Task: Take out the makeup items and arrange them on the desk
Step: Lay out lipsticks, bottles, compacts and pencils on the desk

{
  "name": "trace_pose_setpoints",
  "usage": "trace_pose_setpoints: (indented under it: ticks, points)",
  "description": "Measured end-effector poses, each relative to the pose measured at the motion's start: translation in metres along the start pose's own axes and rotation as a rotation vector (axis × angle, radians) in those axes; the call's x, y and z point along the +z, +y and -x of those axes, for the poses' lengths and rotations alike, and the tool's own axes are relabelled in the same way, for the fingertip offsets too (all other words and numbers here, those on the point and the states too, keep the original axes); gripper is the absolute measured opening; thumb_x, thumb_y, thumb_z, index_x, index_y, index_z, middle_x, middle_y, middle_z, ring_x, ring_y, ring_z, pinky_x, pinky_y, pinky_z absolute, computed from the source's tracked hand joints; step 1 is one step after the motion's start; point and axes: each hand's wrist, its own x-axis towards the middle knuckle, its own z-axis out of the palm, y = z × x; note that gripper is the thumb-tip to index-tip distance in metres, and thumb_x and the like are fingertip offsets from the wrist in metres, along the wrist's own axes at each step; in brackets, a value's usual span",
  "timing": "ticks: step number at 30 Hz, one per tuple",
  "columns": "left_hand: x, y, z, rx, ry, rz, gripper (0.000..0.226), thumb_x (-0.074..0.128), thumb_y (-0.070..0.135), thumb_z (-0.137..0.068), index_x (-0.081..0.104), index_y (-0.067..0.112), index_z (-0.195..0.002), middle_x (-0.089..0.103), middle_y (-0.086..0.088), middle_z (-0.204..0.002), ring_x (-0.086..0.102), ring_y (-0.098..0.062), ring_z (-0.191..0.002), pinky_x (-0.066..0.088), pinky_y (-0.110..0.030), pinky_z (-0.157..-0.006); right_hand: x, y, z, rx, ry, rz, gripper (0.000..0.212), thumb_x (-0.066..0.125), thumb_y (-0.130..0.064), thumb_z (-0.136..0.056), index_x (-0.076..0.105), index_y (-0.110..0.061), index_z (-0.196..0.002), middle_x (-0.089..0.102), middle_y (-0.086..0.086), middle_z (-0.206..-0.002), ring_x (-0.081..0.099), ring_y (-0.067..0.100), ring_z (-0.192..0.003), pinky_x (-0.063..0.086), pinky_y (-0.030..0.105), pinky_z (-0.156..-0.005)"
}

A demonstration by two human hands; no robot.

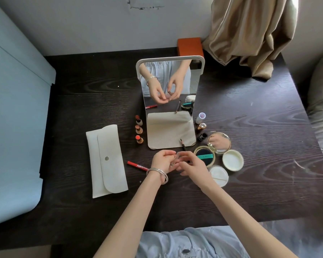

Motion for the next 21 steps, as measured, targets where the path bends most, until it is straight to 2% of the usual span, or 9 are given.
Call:
trace_pose_setpoints:
  ticks: [3, 6, 9, 12, 15, 18, 21]
  points:
    - [-0.002, 0.001, 0.006, 0.004, -0.02, -0.026, 0.017, 0.055, 0.001, -0.09, 0.06, 0.008, -0.103, 0.058, -0.015, -0.115, 0.06, -0.024, -0.102, 0.057, -0.028, -0.071, 0.0, 0.0, 0.001, -0.03, 0.058, 0.031, 0.019, 0.064, -0.02, -0.086, 0.061, -0.022, -0.105, 0.063, -0.009, -0.094, 0.062, 0.007, -0.086, 0.05, 0.014, -0.066]
    - [-0.005, 0.0, 0.011, -0.003, -0.078, -0.04, 0.01, 0.053, 0.005, -0.092, 0.061, 0.011, -0.095, 0.059, -0.017, -0.116, 0.06, -0.025, -0.106, 0.057, -0.031, -0.077, 0.0, 0.0, 0.0, -0.085, 0.105, 0.037, 0.012, 0.068, -0.018, -0.083, 0.065, -0.017, -0.094, 0.065, -0.006, -0.085, 0.059, 0.005, -0.077, 0.046, 0.008, -0.064]
    - [-0.013, -0.004, 0.014, 0.038, -0.158, -0.065, 0.01, 0.056, 0.007, -0.091, 0.062, 0.012, -0.097, 0.061, -0.013, -0.114, 0.061, -0.022, -0.107, 0.056, -0.03, -0.082, 0.0, 0.0, -0.002, -0.181, 0.155, 0.066, 0.009, 0.071, -0.015, -0.081, 0.066, -0.014, -0.088, 0.067, -0.001, -0.084, 0.058, 0.003, -0.071, 0.046, 0.009, -0.064]
    - [-0.023, -0.005, 0.018, 0.265, -0.181, -0.3, 0.016, 0.065, 0.01, -0.085, 0.064, 0.016, -0.1, 0.067, 0.002, -0.101, 0.063, -0.01, -0.098, 0.053, -0.016, -0.08, 0.002, 0.001, -0.001, -0.334, 0.166, 0.186, 0.01, 0.072, -0.009, -0.078, 0.067, -0.011, -0.086, 0.065, -0.001, -0.083, 0.056, 0.0, -0.073, 0.044, 0.01, -0.065]
    - [-0.027, -0.005, 0.02, 0.492, -0.106, -0.556, 0.02, 0.07, 0.011, -0.08, 0.067, 0.014, -0.099, 0.067, 0.006, -0.093, 0.063, -0.001, -0.087, 0.048, -0.006, -0.074, 0.005, 0.0, 0.001, -0.433, 0.146, 0.269, 0.011, 0.073, -0.008, -0.078, 0.066, -0.011, -0.086, 0.061, -0.001, -0.083, 0.056, 0.004, -0.076, 0.043, 0.01, -0.065]
    - [-0.027, -0.007, 0.018, 0.616, -0.003, -0.609, 0.019, 0.071, 0.006, -0.079, 0.068, 0.013, -0.096, 0.066, 0.007, -0.089, 0.061, 0.001, -0.083, 0.047, -0.003, -0.072, 0.01, 0.0, 0.002, -0.488, 0.148, 0.294, 0.013, 0.073, -0.007, -0.078, 0.065, -0.013, -0.086, 0.058, -0.005, -0.082, 0.055, 0.002, -0.079, 0.042, 0.008, -0.064]
    - [-0.025, -0.01, 0.018, 0.673, 0.052, -0.571, 0.023, 0.069, 0.001, -0.078, 0.067, 0.013, -0.097, 0.065, 0.008, -0.089, 0.062, 0.003, -0.082, 0.047, -0.004, -0.073, 0.011, -0.001, -0.002, -0.43, 0.15, 0.325, 0.01, 0.073, -0.015, -0.08, 0.067, -0.015, -0.088, 0.054, -0.01, -0.083, 0.055, 0.001, -0.073, 0.042, 0.007, -0.065]
